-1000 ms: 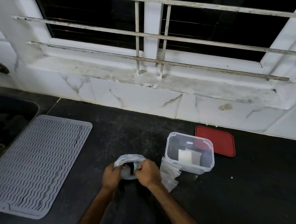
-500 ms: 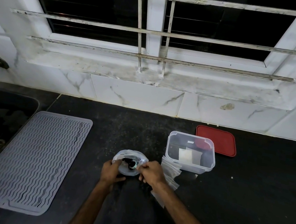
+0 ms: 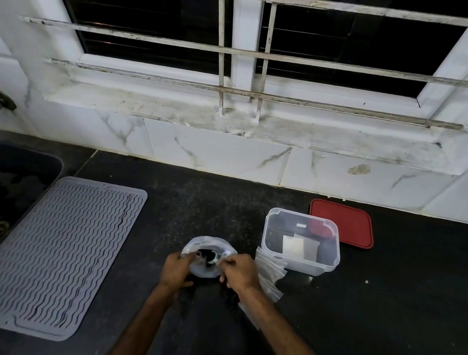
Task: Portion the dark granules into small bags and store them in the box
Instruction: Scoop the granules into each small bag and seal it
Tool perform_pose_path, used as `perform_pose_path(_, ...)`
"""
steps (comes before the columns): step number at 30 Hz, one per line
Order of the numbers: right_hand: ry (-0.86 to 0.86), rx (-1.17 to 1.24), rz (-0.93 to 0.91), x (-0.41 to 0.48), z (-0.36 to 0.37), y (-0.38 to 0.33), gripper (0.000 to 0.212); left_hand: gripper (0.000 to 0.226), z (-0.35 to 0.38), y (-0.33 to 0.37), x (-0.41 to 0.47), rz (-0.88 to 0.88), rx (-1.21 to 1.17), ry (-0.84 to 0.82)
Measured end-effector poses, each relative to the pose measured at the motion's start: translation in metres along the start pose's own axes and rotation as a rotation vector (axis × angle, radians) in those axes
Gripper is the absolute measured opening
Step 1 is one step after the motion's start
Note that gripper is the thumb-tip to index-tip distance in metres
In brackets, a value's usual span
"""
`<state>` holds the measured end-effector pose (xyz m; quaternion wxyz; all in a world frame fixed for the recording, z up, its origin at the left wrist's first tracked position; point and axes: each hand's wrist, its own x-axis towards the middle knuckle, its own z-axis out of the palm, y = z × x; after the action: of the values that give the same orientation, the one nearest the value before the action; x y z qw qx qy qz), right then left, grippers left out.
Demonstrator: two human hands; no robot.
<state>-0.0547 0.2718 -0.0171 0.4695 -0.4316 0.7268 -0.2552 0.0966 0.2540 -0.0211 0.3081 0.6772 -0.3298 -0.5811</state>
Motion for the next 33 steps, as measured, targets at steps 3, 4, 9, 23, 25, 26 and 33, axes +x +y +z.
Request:
perform_pose_path(3,-0.019,0.059,-0.021,-0.002,-0.002,0.000,0.024,0.021,0.000,0.001,0.004,-0.087,-0.113,0.038)
perform_pose_path(4,-0.023,0.081,-0.027,-0.003,-0.003,-0.001,0.021,0.021,0.001,0.002,0.005,-0.099,-0.132,0.041)
perform_pose_path(9,-0.071,0.198,0.009,-0.004,-0.010,-0.004,0.018,0.021,0.003,0.007,0.003,-0.137,-0.196,-0.037)
perform_pose_path(23,-0.095,0.316,0.025,-0.023,-0.053,-0.017,0.014,0.046,-0.008,0.003,-0.009,-0.119,-0.069,-0.049)
perform_pose_path(25,-0.086,0.321,0.015,-0.028,-0.061,-0.017,0.015,0.048,-0.009,-0.003,-0.017,-0.083,-0.006,0.011)
perform_pose_path(26,-0.079,0.329,0.014,-0.032,-0.067,-0.015,0.015,0.050,-0.009,-0.009,-0.021,-0.035,0.053,0.059)
perform_pose_path(33,-0.011,0.417,-0.009,-0.051,-0.105,0.011,0.012,0.027,0.033,-0.028,-0.068,0.482,0.619,-0.036)
